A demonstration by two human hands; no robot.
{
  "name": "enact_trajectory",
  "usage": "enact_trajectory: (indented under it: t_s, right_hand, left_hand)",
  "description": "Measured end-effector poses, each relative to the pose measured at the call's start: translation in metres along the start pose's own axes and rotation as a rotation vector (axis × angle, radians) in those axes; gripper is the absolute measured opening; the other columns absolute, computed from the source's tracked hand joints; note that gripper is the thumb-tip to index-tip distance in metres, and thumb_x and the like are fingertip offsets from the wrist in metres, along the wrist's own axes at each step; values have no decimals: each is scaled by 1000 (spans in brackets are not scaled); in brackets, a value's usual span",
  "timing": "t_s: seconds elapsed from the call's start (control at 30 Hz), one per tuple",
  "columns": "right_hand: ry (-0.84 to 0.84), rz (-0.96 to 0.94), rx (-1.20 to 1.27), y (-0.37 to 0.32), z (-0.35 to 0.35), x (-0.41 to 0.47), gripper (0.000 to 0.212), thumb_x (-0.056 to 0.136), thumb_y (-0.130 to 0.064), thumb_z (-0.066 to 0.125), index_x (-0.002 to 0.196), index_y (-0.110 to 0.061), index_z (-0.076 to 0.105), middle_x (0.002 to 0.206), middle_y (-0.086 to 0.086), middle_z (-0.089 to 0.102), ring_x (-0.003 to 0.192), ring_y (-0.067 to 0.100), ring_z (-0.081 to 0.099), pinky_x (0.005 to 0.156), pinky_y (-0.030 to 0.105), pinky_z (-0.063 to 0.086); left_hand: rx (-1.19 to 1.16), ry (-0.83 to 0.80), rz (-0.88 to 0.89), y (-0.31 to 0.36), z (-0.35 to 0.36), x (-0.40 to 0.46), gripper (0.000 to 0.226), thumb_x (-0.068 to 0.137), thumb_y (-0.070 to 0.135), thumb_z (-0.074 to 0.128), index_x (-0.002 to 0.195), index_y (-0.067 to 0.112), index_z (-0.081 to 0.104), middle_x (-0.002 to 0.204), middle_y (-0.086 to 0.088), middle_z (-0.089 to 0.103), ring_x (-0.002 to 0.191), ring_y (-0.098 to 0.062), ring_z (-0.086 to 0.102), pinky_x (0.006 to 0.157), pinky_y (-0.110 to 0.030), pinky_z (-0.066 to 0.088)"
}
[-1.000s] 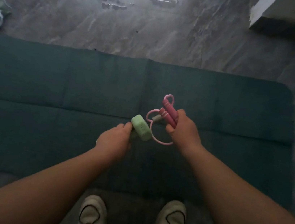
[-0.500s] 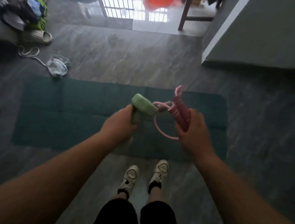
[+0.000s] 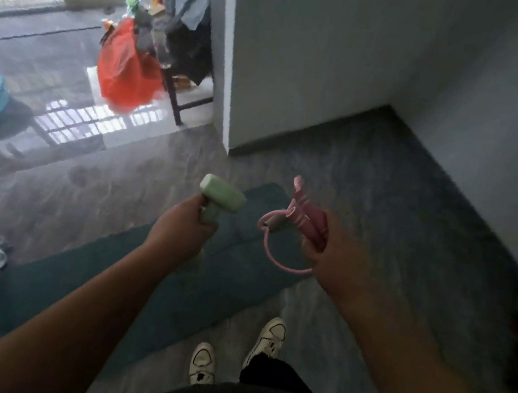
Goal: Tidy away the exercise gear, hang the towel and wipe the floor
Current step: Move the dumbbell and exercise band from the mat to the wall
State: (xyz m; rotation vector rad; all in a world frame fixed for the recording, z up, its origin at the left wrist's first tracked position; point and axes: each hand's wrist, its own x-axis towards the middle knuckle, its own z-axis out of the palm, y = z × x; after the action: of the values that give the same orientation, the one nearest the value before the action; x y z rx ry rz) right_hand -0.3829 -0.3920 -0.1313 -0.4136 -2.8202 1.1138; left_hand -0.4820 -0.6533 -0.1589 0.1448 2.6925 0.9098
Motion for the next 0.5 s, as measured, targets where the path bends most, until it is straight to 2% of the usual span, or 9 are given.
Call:
enact_trajectory:
  t_s: [0.07, 0.13, 0.23, 0.33, 0.4, 0.5]
  right_hand:
    - [75, 41, -22, 18, -38, -9, 31, 85, -24, 74, 103, -34, 51, 86, -14, 54, 75, -7, 54, 61, 9, 38]
    - [122, 111, -52, 40, -73, -18, 31, 86, -34, 73, 105, -35, 49, 88, -16, 54, 73, -5, 53, 61, 13, 39]
    - [212, 198, -17, 85, -123, -29, 34, 87, -33, 71, 115, -32, 51, 93, -14, 55, 77, 1, 56, 62, 18, 40]
    - [303, 257, -53, 142, -178, -35, 35, 87, -28, 69, 118, -26, 53, 93, -10, 55, 77, 10, 55, 67, 28, 42]
    - [358, 280, -54, 186, -217, -37, 34, 87, -25, 70, 116, -23, 54, 91, -9, 53, 76, 12, 52, 68, 28, 39]
    - [422, 313, -47, 245, -275, -35, 37, 86, -25, 70, 119, -26, 54, 95, -8, 57, 78, 12, 55, 68, 28, 41]
  left_hand:
    - [16, -29, 100, 50, 15, 11, 45, 83, 31, 68, 126, 30, 56, 106, -2, 68, 95, -28, 65, 78, -37, 50]
    - [23, -67, 195, 101, 36, 20, 43, 83, 29, 67, 124, 32, 56, 106, -1, 69, 94, -27, 66, 81, -40, 53]
    - [29, -126, 322, 177, 75, 31, 36, 79, 27, 65, 114, 29, 58, 98, -2, 70, 90, -29, 66, 75, -39, 52]
    - [35, -172, 426, 251, 125, 41, 35, 76, 36, 59, 111, 30, 58, 93, 0, 70, 87, -26, 66, 75, -39, 53]
    - [51, -217, 473, 300, 164, 50, 36, 77, 37, 60, 112, 32, 57, 94, 1, 68, 89, -25, 66, 75, -37, 51]
    - [76, -261, 499, 376, 221, 60, 34, 80, 30, 63, 113, 29, 59, 97, 2, 67, 92, -24, 66, 73, -33, 47]
